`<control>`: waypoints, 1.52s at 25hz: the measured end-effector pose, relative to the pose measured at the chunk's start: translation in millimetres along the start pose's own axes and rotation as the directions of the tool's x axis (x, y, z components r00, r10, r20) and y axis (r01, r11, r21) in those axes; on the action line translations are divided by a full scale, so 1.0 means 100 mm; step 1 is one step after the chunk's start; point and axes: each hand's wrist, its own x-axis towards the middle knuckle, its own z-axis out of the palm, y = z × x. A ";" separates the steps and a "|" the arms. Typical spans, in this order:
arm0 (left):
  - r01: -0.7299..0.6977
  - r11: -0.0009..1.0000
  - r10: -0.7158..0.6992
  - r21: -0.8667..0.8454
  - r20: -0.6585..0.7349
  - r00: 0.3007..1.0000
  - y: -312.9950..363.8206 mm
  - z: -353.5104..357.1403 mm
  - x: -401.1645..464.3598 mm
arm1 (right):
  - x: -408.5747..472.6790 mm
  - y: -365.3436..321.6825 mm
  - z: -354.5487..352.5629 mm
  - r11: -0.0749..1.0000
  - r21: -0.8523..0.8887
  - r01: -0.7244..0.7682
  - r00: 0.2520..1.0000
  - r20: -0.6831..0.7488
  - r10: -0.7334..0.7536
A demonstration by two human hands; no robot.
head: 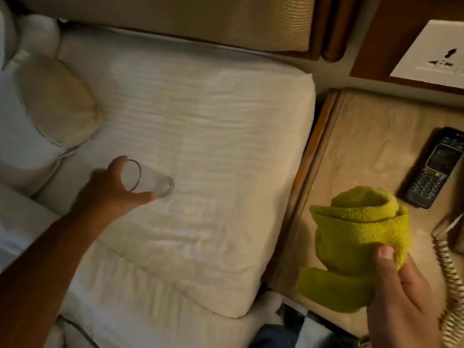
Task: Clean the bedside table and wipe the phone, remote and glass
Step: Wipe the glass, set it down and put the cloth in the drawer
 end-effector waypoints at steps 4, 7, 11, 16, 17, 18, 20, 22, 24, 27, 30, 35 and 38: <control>-0.261 0.955 0.241 -0.143 -0.140 0.960 0.14 0.21 -0.06 | -0.15 -0.22 0.02 1.000 -0.017 0.012 0.999 0.047 -0.011; -0.353 0.769 0.298 -0.533 -0.190 0.935 0.48 0.12 -0.62 | -0.30 -0.70 -0.16 0.995 -0.002 0.095 0.995 0.033 -0.095; -0.161 0.168 0.627 -0.973 -0.021 0.778 1.31 -0.35 -1.85 | -0.84 -1.84 -0.50 0.940 -0.143 0.309 0.945 0.159 -0.286; 0.035 -0.051 0.851 -0.998 -0.025 0.524 2.28 -1.02 -3.22 | -1.26 -2.71 -0.89 0.501 -0.649 0.573 0.813 0.372 -0.448; 0.137 -0.070 0.881 -0.988 0.003 0.472 2.41 -1.24 -3.49 | -1.24 -3.00 -1.01 0.544 -0.634 0.549 0.826 0.312 -0.470; 0.172 -0.083 0.903 -0.981 -0.001 0.429 2.50 -1.46 -3.71 | -1.22 -3.29 -1.14 0.631 -0.577 0.519 0.844 0.229 -0.484; 0.222 -0.083 0.930 -0.972 0.005 0.368 2.68 -1.88 -4.01 | -1.30 -3.62 -1.37 0.718 -0.421 0.555 0.818 0.121 -0.562; 0.293 -0.082 0.953 -0.953 0.011 0.302 2.89 -2.24 -4.18 | -1.54 -3.68 -1.53 0.562 -0.463 0.685 0.696 0.188 -0.693; 0.121 -0.044 0.946 -0.992 -0.002 0.323 2.99 -2.49 -4.44 | -1.58 -3.77 -1.81 0.455 -0.484 0.748 0.622 0.269 -0.736; 0.059 0.043 0.936 -0.997 0.061 0.345 3.10 -2.60 -4.87 | -1.39 -4.35 -2.23 0.703 -0.252 0.665 0.742 0.109 -0.662; 0.084 -0.049 0.902 -0.995 -0.009 0.431 3.25 -2.85 -5.08 | -1.54 -4.27 -2.21 0.557 -0.287 0.779 0.615 0.180 -0.768; -0.089 -0.002 0.844 -0.996 -0.050 0.534 3.26 -2.90 -5.20 | -1.29 -4.55 -2.40 0.708 -0.161 0.688 0.726 0.176 -0.665; -0.137 0.039 0.892 -0.990 -0.027 0.452 3.17 -3.08 -5.16 | -1.39 -4.56 -2.24 0.710 0.070 0.701 0.697 0.142 -0.703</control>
